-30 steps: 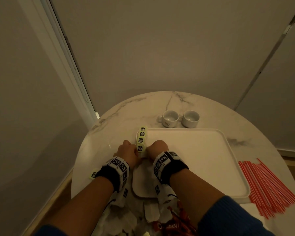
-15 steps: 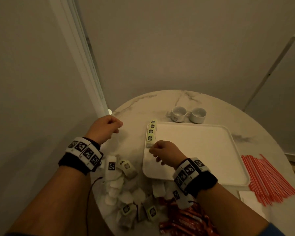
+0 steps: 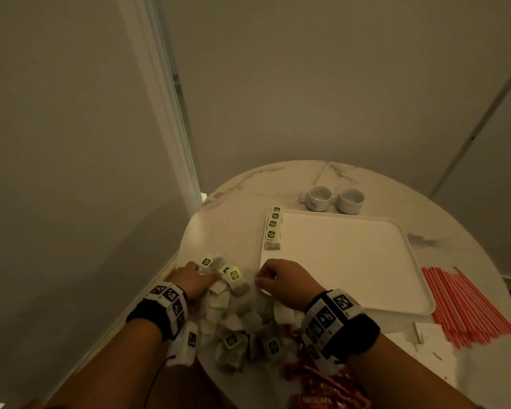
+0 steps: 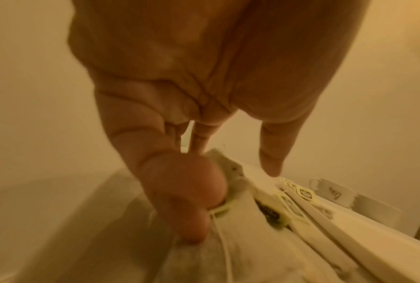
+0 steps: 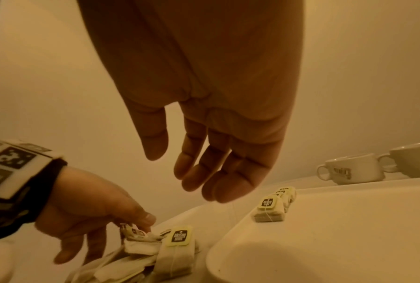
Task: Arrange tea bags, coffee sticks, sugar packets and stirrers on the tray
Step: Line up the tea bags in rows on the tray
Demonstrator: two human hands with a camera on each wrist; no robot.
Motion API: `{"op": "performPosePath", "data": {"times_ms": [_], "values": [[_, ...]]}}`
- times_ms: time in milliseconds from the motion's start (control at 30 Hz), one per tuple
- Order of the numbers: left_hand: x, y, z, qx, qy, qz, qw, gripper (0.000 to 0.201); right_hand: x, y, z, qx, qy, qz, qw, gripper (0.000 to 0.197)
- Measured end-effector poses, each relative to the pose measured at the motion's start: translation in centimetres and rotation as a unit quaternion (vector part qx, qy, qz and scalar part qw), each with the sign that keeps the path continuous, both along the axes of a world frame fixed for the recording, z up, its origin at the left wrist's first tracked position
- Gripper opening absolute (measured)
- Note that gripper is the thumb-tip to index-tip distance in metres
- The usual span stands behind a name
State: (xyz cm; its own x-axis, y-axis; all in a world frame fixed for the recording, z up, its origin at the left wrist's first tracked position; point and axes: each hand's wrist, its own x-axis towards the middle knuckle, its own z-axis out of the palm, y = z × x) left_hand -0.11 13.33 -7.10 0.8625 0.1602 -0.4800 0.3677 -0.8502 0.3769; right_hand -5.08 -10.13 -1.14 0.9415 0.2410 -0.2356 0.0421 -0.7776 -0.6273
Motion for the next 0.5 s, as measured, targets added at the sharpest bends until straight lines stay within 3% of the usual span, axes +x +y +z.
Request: {"op": "performPosePath", "data": {"times_ms": [133,233,367,500], "values": [[0.5,-1.3,-0.4,-0.022,-0.047,0.021,0.998,0.026,-0.5,-0.1,-0.1,0.004,-0.005,-0.001,1.000,0.021],[0.6,-1.8,-0.5,-0.099,-0.083,0.059,0.990,0.003,-0.6,-0.3,-0.1,0.014,-0.012,-0.005,1.000,0.022],[0.5,-2.4,0.7,-0.134,-0.161,0.032,0.977,0.009,-0.2,-0.3,-0.1,0.034,-0.040,-0.020,0.998,0.020],[0.5,-2.8,3.1,-0.227,-0.206,-0.030,0.951,0.021,0.7,0.4,0.1,0.083,-0.083,-0.017,0.993,0.025]]}}
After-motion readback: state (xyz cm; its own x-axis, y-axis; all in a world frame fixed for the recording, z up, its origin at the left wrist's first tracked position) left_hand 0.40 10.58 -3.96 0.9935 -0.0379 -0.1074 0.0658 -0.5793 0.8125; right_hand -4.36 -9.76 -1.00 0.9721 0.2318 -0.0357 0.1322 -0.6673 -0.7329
